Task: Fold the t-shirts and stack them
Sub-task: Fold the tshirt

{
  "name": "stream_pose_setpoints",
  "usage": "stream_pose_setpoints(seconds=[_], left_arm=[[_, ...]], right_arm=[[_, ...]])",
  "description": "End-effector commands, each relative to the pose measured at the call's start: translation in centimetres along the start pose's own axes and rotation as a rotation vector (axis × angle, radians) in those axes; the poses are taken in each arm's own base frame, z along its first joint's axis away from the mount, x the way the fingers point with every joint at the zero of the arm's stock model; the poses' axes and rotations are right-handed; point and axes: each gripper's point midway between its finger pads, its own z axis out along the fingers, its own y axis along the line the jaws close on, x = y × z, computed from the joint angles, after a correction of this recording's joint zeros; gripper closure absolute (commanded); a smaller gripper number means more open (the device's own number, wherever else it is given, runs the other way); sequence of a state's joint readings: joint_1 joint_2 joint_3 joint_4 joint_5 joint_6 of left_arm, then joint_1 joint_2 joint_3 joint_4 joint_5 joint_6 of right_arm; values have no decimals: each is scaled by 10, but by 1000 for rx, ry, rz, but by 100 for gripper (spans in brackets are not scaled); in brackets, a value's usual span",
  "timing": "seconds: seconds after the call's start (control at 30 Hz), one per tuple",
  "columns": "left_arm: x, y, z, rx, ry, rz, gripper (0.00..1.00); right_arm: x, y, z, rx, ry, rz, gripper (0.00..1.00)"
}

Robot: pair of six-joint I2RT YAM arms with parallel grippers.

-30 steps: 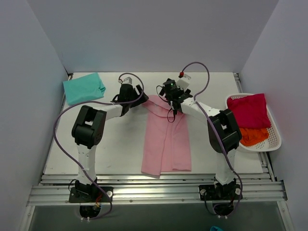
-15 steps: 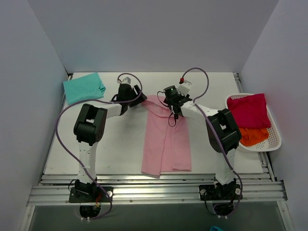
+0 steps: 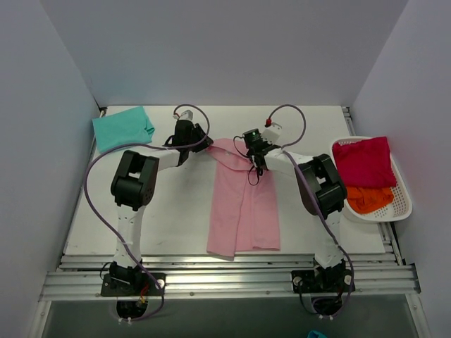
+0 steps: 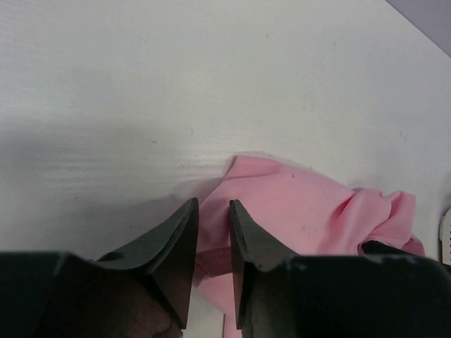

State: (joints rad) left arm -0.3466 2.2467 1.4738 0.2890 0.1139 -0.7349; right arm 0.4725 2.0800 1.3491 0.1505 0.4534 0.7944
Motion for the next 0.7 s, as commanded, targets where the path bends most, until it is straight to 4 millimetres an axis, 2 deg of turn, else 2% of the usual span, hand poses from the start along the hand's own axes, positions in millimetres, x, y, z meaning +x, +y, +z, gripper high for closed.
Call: stream_pose_setpoints(seconds=[0.0,0.07,0.1,0.17,0.43,0.6,0.63,0.67], left_arm=[[-26,-19,6,56,-62,10,68],[-28,-20,7,54,-59,12,76],[-29,-21,7,54,-59,12,87],[-36,-26,6,59,-67,12,97],[-62,-56,1,104,-98,27,98],[-74,-68,2,125,-114,32,98],[-74,-68,3,124,-109,32,98],[-79,-73,3,133,-117,35,98]], right_arm=[[-18,4,2,-14,-30,29,88],[-26,5,1,-24,-37,40,89],[-30,6,1,-27,-41,45,89],[-42,10,-1,-42,-55,57,90],[-85,19,3,-72,-98,107,94],[-104,23,17,-91,-105,135,96],[-115,25,20,-99,-118,150,96],[-113,25,27,-98,-110,151,96]])
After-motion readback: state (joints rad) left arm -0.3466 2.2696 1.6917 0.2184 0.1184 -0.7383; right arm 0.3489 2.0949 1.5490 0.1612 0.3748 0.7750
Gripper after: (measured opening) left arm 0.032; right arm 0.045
